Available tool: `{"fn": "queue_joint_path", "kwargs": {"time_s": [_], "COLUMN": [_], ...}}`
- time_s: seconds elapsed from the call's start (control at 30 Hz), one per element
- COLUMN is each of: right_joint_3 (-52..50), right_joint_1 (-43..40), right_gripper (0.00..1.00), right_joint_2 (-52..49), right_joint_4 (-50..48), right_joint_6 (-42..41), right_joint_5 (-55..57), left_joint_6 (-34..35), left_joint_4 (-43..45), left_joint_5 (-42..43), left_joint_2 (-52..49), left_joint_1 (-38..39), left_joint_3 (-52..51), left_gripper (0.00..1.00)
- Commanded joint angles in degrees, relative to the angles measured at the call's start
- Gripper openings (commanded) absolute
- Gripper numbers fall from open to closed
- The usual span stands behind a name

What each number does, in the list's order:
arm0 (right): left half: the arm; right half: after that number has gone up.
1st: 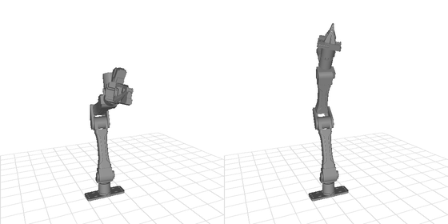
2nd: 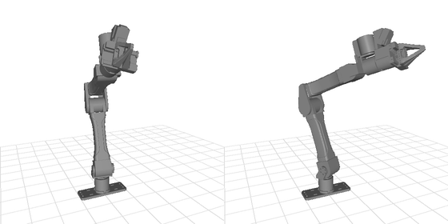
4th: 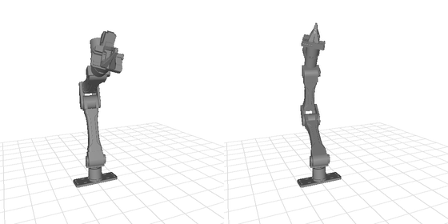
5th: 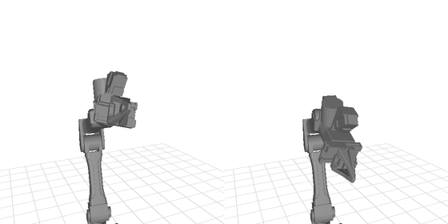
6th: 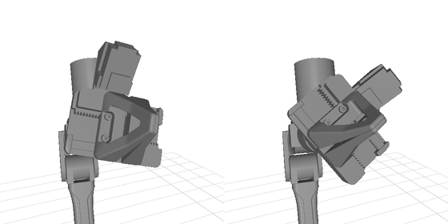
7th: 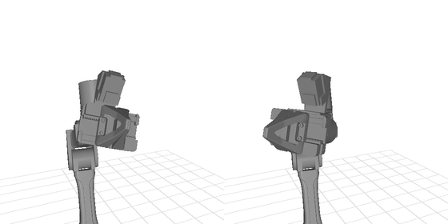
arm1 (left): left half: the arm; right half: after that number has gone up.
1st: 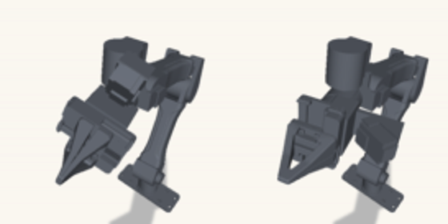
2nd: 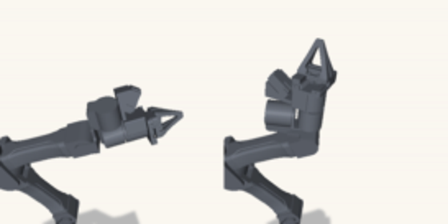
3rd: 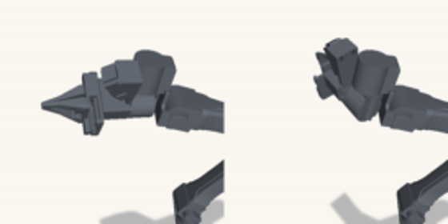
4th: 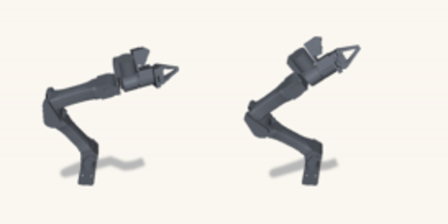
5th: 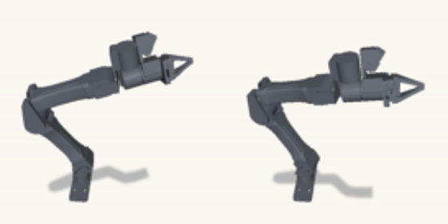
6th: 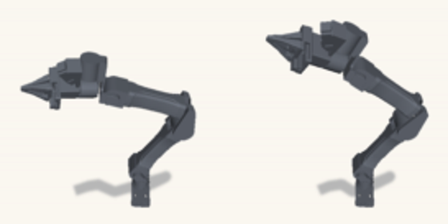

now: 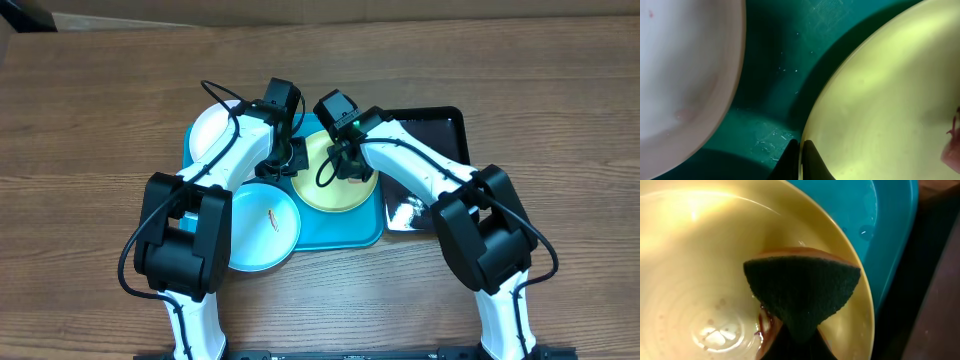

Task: Clean dirty plates on tray and stack at the side
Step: 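Scrub the yellow plate with the sponge in the right gripper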

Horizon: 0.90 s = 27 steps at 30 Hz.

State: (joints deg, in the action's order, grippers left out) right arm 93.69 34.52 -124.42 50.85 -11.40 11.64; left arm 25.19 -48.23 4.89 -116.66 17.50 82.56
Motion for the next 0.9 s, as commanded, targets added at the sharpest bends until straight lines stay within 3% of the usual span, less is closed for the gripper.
{"fn": "queue_joint_path", "kwargs": {"time_s": [0.0, 0.6, 0.87], "right_joint_3": [0.00, -0.42, -0.44], "right_joint_1": [-0.44, -0.52, -0.22], "right_gripper": [0.04, 0.04, 0.04], "right_joint_2": [-1.90, -7.32, -7.37], "right_joint_4": [-0.20, 0.00, -1.40], "right_joint_6": [-2.40, -2.12, -2.14], "right_joint_5": [1.60, -15.63, -30.01], "left_joint_6": [0.98, 0.98, 0.98], "left_joint_4": [0.20, 0.24, 0.24], "left_joint_5": [2.19, 2.21, 2.21], "left_joint_2": [-0.98, -0.98, -0.98], "left_joint_1": [0.15, 0.15, 0.15], "left_joint_3": [-0.33, -0.33, -0.33], "left_gripper": [0.05, 0.04, 0.04]}}
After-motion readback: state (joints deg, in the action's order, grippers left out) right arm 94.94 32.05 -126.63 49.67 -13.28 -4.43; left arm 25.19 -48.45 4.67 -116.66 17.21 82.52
